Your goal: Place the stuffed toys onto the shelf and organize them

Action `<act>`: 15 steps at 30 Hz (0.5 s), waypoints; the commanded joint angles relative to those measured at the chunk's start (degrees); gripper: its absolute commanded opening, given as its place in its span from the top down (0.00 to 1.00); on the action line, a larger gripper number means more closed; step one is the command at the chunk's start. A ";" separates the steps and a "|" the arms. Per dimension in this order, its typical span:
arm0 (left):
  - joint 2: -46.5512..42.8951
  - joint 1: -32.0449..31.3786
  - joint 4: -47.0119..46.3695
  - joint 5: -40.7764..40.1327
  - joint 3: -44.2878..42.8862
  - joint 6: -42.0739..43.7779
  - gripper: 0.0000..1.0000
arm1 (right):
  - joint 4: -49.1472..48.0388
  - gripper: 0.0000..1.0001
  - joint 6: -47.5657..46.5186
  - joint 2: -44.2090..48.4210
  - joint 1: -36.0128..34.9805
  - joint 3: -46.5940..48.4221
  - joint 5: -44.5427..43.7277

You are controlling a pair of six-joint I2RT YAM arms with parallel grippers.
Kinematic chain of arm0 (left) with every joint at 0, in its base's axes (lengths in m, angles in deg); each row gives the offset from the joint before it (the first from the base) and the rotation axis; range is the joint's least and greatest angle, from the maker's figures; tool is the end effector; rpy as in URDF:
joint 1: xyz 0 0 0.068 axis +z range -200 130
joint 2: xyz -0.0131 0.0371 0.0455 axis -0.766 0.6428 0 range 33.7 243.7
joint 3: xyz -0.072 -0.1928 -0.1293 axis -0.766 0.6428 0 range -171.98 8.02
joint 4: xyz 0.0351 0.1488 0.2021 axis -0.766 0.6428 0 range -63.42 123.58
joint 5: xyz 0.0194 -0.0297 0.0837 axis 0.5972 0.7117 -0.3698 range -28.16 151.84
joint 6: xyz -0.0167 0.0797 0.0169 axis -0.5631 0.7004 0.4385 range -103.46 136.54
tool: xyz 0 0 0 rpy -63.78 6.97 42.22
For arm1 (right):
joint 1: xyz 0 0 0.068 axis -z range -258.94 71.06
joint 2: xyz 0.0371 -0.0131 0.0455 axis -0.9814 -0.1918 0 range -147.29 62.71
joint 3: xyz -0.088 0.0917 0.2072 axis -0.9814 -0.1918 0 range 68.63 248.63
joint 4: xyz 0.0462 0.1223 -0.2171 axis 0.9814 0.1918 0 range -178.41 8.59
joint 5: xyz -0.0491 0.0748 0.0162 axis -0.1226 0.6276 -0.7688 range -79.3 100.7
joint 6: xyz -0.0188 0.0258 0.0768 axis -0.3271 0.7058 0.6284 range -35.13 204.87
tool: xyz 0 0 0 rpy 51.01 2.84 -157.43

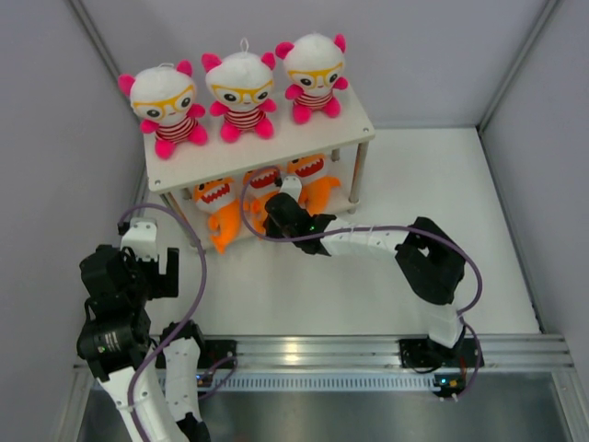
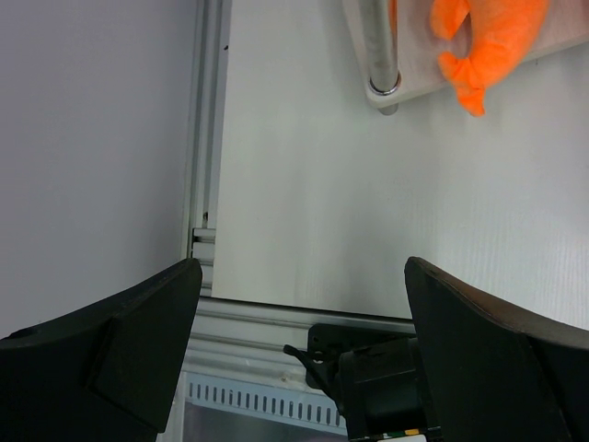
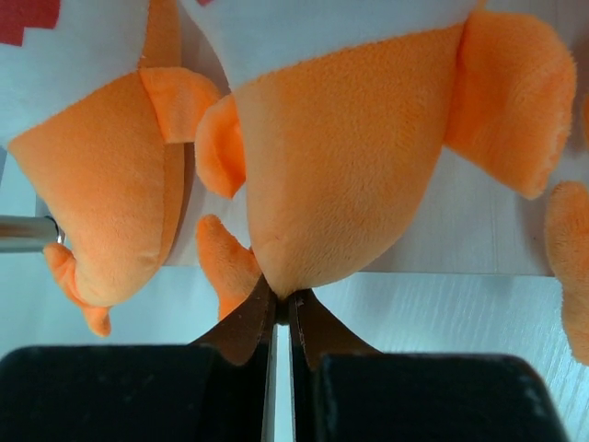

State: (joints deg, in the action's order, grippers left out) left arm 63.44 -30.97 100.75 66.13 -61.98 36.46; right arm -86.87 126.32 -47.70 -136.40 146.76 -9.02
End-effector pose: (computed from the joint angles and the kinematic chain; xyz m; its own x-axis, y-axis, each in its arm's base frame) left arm 0.0782 0.0211 0.3461 -0.5867 0.1571 -0.7944 -0.0707 0.9673 0.2435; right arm 0.2635 0.3674 0.1771 -0.6499 0.1399 -0.7470 -0.2836 0.8673 0.4091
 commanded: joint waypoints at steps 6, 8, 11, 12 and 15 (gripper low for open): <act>-0.29 -0.13 -2.54 0.36 -0.23 1.00 0.02 | -4.18 0.95 -1.02 -0.07 0.94 3.00 0.48; -0.38 -0.13 -2.37 0.45 -0.32 0.82 0.02 | -4.18 0.83 -1.02 0.28 1.02 2.64 0.57; -0.29 -0.13 -2.36 0.45 -0.23 0.99 0.02 | -4.26 0.66 -1.55 1.33 1.03 2.21 0.57; -0.29 -0.13 -2.45 0.45 -0.31 1.00 0.02 | -4.27 0.64 -1.81 1.60 1.03 2.12 0.48; -0.38 -0.13 -2.37 0.45 -0.32 0.91 0.02 | -4.09 0.59 -2.95 2.92 0.94 1.59 -0.22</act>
State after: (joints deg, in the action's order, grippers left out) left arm 63.44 -30.97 100.75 66.13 -61.98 36.70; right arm -86.96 124.92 -47.72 -136.24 146.76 -8.59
